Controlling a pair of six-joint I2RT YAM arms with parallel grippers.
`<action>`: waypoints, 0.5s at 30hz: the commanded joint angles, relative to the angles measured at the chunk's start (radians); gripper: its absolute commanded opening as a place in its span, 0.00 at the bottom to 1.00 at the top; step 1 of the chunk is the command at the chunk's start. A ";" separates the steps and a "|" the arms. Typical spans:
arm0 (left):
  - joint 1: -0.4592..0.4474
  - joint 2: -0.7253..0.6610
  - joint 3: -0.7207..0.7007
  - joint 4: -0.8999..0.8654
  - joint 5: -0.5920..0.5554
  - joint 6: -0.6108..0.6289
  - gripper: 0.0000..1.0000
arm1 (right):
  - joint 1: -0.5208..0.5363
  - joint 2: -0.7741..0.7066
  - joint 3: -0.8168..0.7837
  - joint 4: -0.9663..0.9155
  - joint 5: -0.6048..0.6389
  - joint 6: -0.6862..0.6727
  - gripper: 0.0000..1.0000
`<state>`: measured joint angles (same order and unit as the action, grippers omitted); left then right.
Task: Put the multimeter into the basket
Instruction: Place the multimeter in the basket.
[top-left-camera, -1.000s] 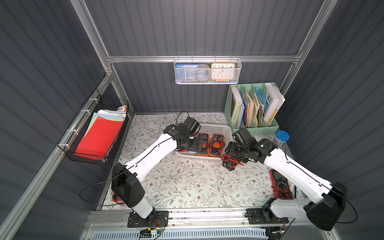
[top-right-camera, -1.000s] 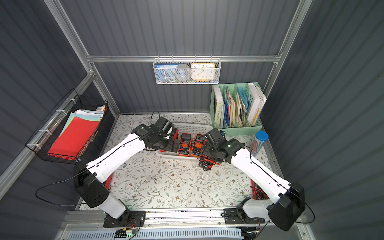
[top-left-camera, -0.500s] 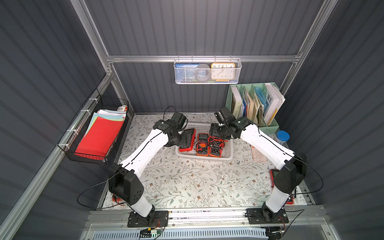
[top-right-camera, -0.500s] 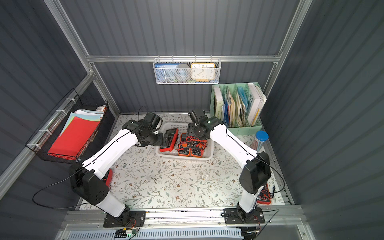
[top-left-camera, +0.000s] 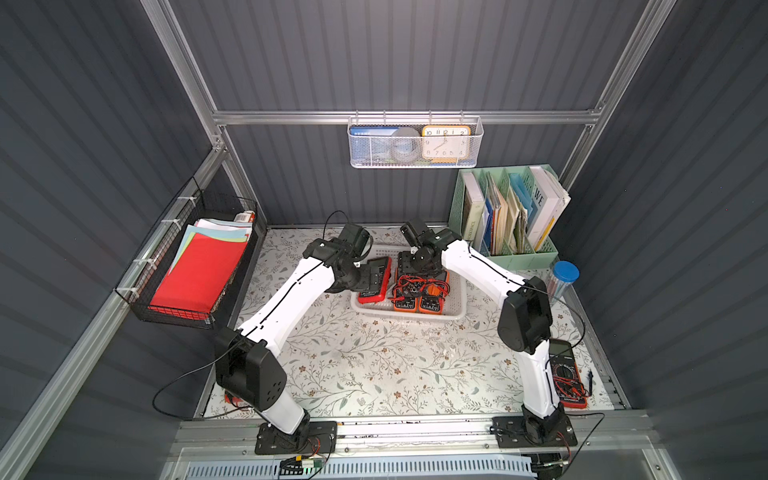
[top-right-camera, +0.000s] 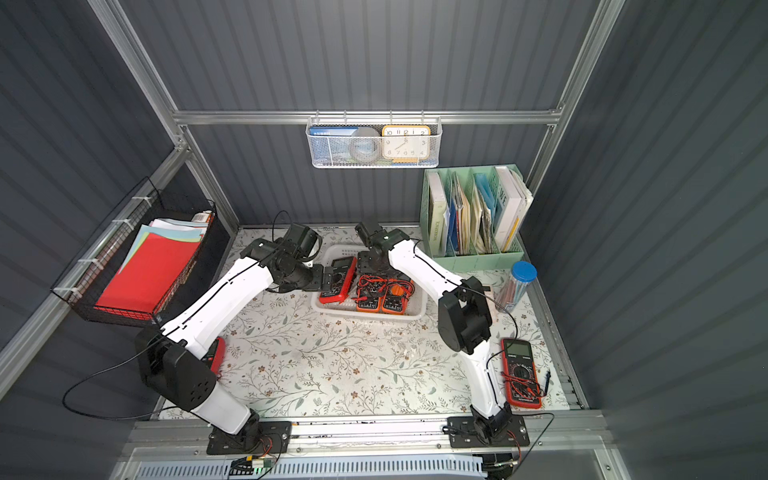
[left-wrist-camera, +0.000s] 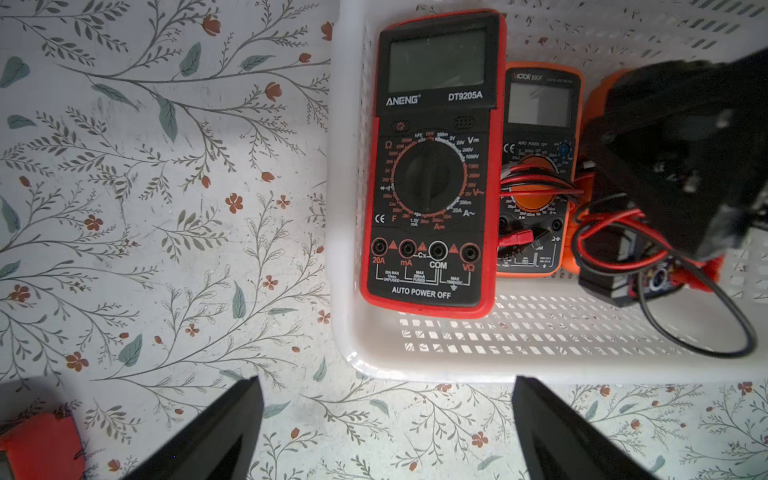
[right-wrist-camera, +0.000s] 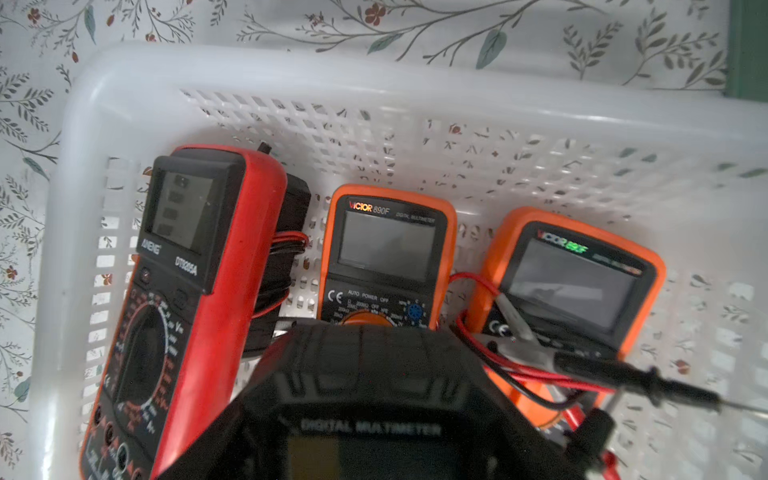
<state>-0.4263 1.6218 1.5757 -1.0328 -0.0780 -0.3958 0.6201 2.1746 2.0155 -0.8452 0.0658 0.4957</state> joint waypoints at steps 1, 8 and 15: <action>0.001 -0.027 0.017 -0.025 0.018 -0.010 0.99 | 0.011 0.038 0.055 -0.026 0.005 -0.007 0.60; 0.001 -0.033 0.004 -0.021 0.027 -0.012 0.99 | 0.013 0.106 0.071 -0.021 0.000 0.010 0.63; 0.001 -0.034 0.000 -0.018 0.034 -0.013 0.99 | 0.022 0.146 0.120 -0.046 -0.002 0.007 0.79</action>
<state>-0.4263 1.6184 1.5757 -1.0325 -0.0559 -0.3985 0.6304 2.3165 2.1010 -0.8604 0.0647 0.5007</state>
